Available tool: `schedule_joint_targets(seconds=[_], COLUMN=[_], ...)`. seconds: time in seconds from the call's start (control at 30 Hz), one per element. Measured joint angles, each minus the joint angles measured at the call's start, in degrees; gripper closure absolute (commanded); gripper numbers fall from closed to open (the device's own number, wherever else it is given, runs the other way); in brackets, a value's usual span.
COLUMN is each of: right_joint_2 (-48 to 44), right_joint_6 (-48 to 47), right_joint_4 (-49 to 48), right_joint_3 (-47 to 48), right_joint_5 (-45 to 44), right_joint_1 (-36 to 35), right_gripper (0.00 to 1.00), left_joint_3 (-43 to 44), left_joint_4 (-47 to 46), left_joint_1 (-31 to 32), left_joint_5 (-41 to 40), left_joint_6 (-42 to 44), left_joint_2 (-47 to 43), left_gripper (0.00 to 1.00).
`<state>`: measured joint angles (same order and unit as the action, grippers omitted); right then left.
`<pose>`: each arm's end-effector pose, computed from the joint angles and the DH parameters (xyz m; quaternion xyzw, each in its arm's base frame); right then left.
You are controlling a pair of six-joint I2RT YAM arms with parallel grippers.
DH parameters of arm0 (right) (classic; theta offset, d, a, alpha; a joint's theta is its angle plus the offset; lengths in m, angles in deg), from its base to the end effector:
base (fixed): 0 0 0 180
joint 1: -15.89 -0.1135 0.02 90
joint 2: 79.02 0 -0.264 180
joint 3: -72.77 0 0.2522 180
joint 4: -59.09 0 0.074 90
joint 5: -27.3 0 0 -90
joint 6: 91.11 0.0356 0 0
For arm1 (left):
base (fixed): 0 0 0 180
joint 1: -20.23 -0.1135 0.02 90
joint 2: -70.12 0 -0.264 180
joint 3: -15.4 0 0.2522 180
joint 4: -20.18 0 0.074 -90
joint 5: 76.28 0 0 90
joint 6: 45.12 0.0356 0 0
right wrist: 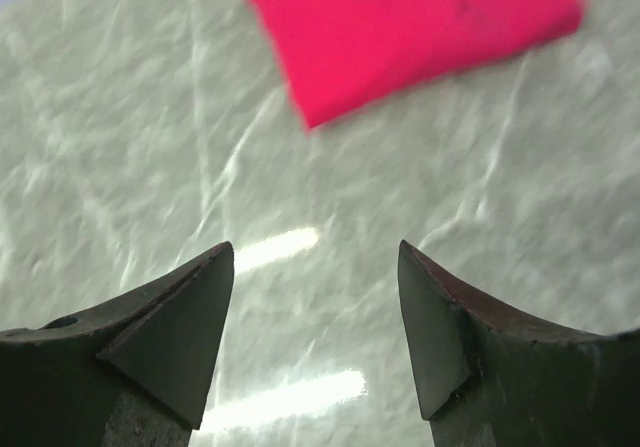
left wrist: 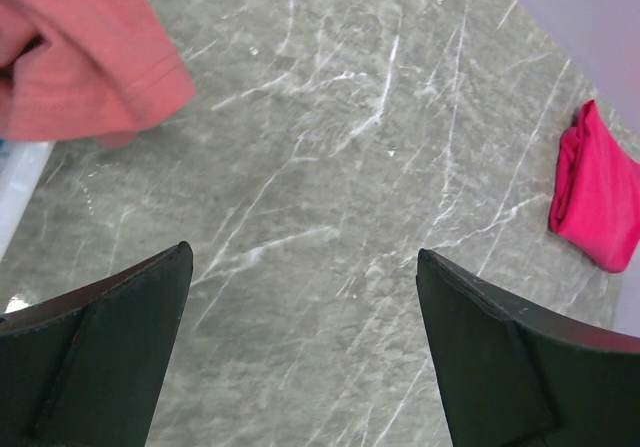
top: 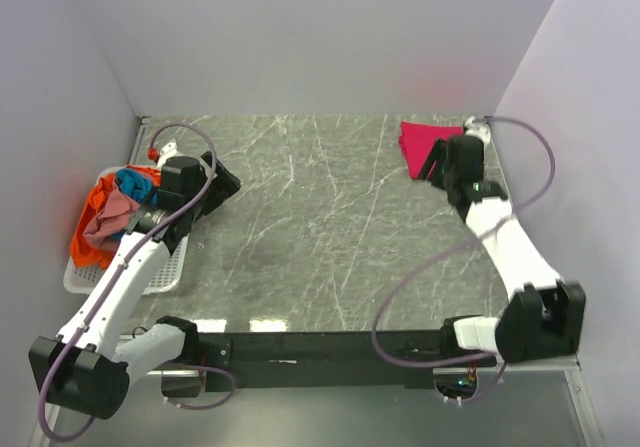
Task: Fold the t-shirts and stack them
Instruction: Reset both grippers
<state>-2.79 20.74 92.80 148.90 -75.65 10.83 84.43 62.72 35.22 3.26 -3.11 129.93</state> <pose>0.2992 0.0185 0.3090 0.1805 0.8594 0.0121 0.4782 0.2212 -0.0525 0.3222 -0.2904 0.8281 -0.1785 0.4450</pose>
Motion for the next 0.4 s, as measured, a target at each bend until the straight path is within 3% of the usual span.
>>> schedule_joint_targets(seconds=[0.23, 0.4], right_joint_2=[-19.82, -27.96], right_joint_6=[3.26, 3.15], right_joint_4=[-6.40, -8.70], right_joint_3=[-21.14, -26.91], right_joint_5=[4.33, 4.42], right_joint_1=[-1.73, -1.73], right_gripper=[0.26, 0.25], left_joint_3=[-3.15, -3.54], left_joint_4=[-0.07, -0.24], left_joint_1=[0.00, 0.00], left_joint_5=[-1.86, -3.08], left_joint_6=[-0.48, -1.09], left_joint_2=[-4.90, -6.84], left_gripper=[0.01, 0.01])
